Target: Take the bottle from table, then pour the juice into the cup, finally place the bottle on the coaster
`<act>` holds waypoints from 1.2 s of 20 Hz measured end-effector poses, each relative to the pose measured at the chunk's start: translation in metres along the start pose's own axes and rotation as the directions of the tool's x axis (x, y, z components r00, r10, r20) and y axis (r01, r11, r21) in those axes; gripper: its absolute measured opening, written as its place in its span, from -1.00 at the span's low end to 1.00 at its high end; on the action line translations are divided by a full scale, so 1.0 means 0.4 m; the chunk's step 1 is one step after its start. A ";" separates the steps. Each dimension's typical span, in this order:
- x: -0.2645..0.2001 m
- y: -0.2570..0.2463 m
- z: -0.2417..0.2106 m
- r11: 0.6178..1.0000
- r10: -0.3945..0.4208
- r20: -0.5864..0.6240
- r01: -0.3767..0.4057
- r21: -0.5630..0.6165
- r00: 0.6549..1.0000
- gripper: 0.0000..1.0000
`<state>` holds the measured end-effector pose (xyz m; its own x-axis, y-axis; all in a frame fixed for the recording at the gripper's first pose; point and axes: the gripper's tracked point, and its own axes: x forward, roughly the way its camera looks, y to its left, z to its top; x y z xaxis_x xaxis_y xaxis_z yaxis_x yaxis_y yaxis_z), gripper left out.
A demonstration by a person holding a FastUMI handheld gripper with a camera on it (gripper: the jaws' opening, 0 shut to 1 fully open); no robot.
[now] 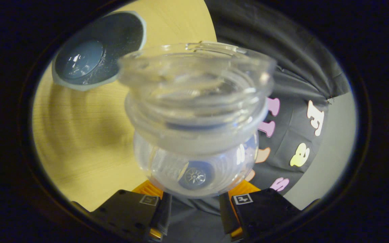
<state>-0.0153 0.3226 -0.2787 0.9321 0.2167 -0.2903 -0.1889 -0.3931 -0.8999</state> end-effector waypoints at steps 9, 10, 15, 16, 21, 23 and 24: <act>0.001 -0.012 0.019 0.997 -0.004 0.019 0.006 -0.079 1.000 0.30; 0.001 -0.014 0.018 0.996 -0.006 0.020 0.008 -0.088 1.000 0.30; 0.006 -0.012 0.013 0.995 0.005 0.017 -0.003 -0.099 1.000 0.30; 0.009 -0.012 0.012 0.995 0.006 0.017 -0.004 -0.100 1.000 0.30; 0.013 -0.017 0.012 0.995 0.007 0.018 -0.006 -0.100 1.000 0.30; 0.015 -0.017 0.009 0.995 0.011 0.021 -0.009 -0.102 1.000 0.30; 0.015 -0.018 0.011 0.994 0.012 0.022 -0.010 -0.108 1.000 0.30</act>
<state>-0.0097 0.3306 -0.2753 0.9225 0.2320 -0.3084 -0.1633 -0.4893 -0.8567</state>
